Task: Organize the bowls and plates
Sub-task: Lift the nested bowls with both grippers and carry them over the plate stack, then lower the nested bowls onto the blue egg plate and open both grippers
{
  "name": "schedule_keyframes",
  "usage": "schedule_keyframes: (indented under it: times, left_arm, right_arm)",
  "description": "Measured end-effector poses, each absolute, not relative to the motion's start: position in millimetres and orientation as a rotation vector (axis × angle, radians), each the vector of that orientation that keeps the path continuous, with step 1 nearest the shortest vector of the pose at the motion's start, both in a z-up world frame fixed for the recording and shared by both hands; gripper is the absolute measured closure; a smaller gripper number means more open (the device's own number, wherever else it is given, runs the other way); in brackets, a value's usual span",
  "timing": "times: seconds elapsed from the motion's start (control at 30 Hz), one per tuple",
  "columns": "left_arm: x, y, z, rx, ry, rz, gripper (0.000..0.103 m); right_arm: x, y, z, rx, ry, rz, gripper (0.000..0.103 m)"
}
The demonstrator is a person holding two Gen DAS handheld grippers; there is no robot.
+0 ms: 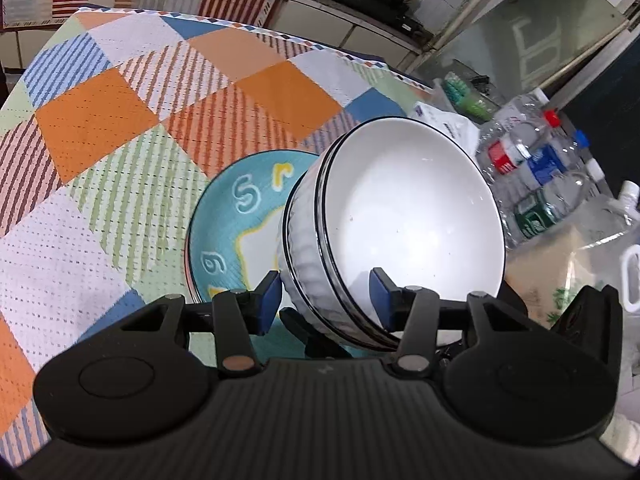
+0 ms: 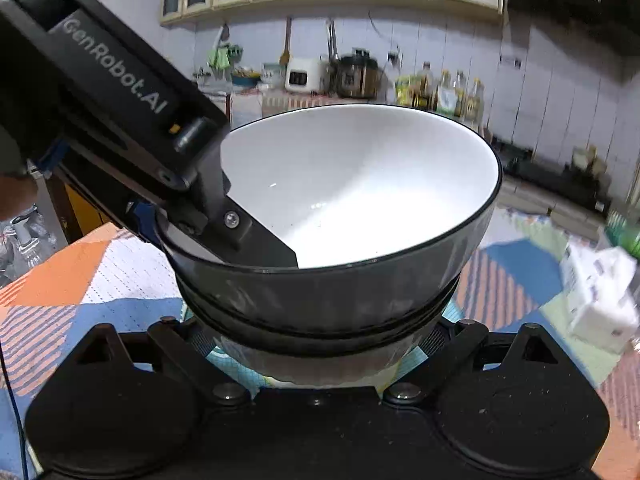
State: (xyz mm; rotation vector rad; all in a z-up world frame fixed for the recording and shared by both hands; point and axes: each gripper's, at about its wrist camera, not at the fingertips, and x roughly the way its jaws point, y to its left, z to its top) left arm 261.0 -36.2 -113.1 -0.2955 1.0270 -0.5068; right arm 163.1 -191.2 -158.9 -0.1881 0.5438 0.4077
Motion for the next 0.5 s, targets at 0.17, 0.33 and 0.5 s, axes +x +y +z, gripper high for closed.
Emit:
schedule_keyframes:
  times: [0.17, 0.33, 0.5]
  left_arm:
    - [272, -32, -125, -0.336, 1.051, -0.479, 0.057]
    - [275, -37, -130, -0.315, 1.052, -0.476, 0.057]
    - [279, -38, -136, -0.314, 1.081, -0.478, 0.057]
  right_arm:
    - [178, -186, -169, -0.177, 0.585, 0.403, 0.005]
    - [186, -183, -169, -0.164, 0.611, 0.397, 0.005]
    - [188, -185, -175, -0.162, 0.632, 0.399, 0.005]
